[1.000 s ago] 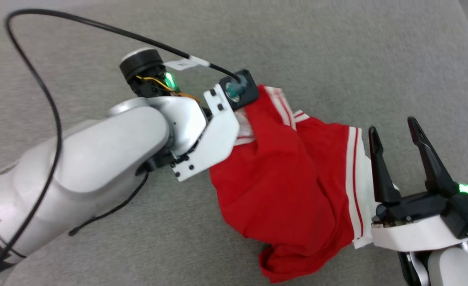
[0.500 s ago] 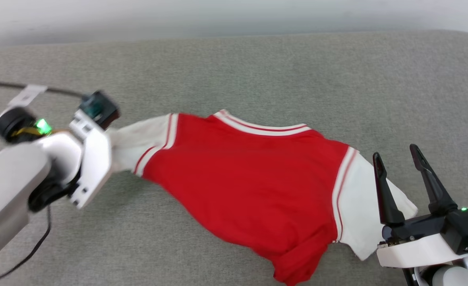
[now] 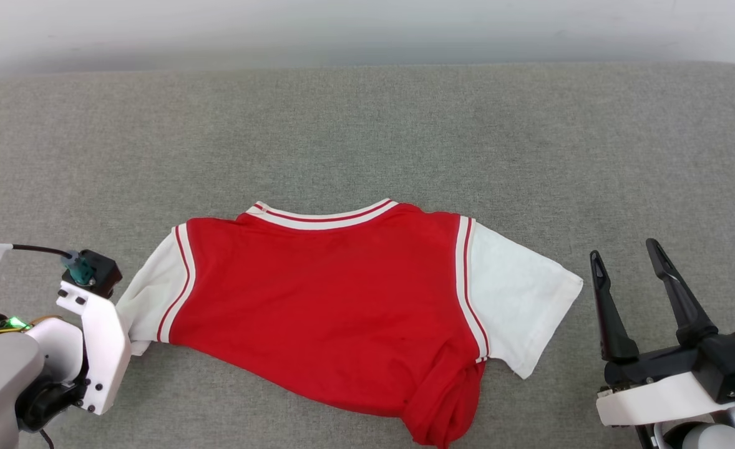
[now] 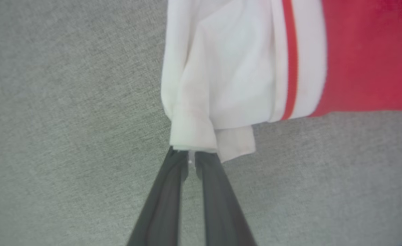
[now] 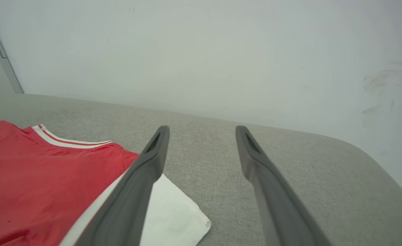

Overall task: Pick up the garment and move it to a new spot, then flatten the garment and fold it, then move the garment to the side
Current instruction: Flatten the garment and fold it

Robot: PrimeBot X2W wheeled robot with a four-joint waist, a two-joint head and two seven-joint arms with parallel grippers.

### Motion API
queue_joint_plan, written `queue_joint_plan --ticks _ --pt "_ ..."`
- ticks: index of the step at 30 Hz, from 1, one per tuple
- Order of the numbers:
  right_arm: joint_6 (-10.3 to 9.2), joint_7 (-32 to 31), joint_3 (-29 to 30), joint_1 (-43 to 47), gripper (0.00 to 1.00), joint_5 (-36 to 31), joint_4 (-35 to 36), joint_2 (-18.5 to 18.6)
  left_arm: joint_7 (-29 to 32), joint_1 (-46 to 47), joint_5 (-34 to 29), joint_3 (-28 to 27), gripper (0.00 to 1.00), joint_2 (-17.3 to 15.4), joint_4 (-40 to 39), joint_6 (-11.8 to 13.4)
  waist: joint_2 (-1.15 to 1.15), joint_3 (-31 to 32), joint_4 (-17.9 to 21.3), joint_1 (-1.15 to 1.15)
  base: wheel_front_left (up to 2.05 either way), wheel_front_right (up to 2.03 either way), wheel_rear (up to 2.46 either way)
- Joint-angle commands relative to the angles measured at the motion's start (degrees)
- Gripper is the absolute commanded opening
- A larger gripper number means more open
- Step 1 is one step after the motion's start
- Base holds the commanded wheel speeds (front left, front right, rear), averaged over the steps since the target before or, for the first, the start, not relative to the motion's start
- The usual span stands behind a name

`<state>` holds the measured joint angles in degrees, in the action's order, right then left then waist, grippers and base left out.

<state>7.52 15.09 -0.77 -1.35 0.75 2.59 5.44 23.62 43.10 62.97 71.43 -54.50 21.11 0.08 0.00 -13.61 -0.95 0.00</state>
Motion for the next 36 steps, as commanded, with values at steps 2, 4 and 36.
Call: queue_joint_plan --ticks 2,4,36 --pt "-0.06 0.11 -0.06 0.6 1.0 -0.23 -0.14 0.27 -0.55 -1.99 0.13 0.53 1.0 1.0 0.58 0.2 0.0 0.33 -0.08 0.0 0.0 0.0 0.0" --pt "-0.06 0.11 0.0 0.9 1.0 -0.1 -0.42 0.44 -1.21 -1.14 -0.47 0.32 1.0 0.48 0.63 -0.24 0.0 0.77 -0.21 0.0 0.0 0.0 0.0" --pt "-0.06 0.1 -0.8 -3.45 1.0 -0.36 1.62 -0.14 17.97 25.59 -8.09 -0.93 1.0 7.29 -4.78 -6.16 0.0 -5.51 5.27 0.0 0.0 0.0 0.0"
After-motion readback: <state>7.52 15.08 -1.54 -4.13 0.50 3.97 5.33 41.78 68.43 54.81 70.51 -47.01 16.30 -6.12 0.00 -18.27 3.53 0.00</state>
